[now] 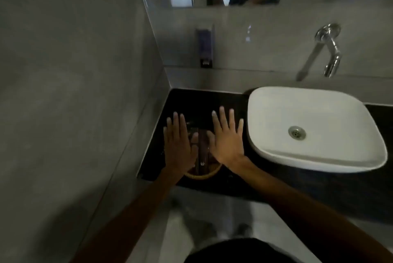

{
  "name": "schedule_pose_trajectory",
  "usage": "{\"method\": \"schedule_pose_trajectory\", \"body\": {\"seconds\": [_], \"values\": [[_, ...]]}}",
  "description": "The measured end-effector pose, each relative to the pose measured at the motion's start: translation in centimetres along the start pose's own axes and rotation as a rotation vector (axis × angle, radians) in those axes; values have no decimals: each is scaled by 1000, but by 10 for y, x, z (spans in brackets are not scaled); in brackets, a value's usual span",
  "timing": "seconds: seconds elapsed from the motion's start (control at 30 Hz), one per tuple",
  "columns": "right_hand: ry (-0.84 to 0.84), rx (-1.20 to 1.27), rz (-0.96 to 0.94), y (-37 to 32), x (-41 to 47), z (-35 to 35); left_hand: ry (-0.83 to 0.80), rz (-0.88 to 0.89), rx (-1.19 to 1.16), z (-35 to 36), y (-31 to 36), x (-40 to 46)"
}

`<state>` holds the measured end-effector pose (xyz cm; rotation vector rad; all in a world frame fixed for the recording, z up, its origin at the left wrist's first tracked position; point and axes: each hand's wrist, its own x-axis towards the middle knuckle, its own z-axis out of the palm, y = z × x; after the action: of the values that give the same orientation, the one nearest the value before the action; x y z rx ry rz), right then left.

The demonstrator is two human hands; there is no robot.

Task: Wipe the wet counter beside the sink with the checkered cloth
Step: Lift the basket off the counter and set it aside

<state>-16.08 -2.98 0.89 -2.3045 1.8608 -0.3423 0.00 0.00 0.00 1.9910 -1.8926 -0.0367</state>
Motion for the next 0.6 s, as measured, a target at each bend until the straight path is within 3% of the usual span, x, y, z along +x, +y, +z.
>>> {"method": "schedule_pose_trajectory", "body": {"seconds": [0.1,0.27,0.47,0.6], "values": [[-262,60,144,0,-20,45,-312,-111,7,34,-19,-19],[-459,227,389,-7,-12,62,-530,-206,-12,57,-42,-2],[-470,406,435,19,-12,41,-504,-319,-312,46,-45,11],[-413,447,417,38,-45,22,-402,-312,-253,29,-25,-19]]}}
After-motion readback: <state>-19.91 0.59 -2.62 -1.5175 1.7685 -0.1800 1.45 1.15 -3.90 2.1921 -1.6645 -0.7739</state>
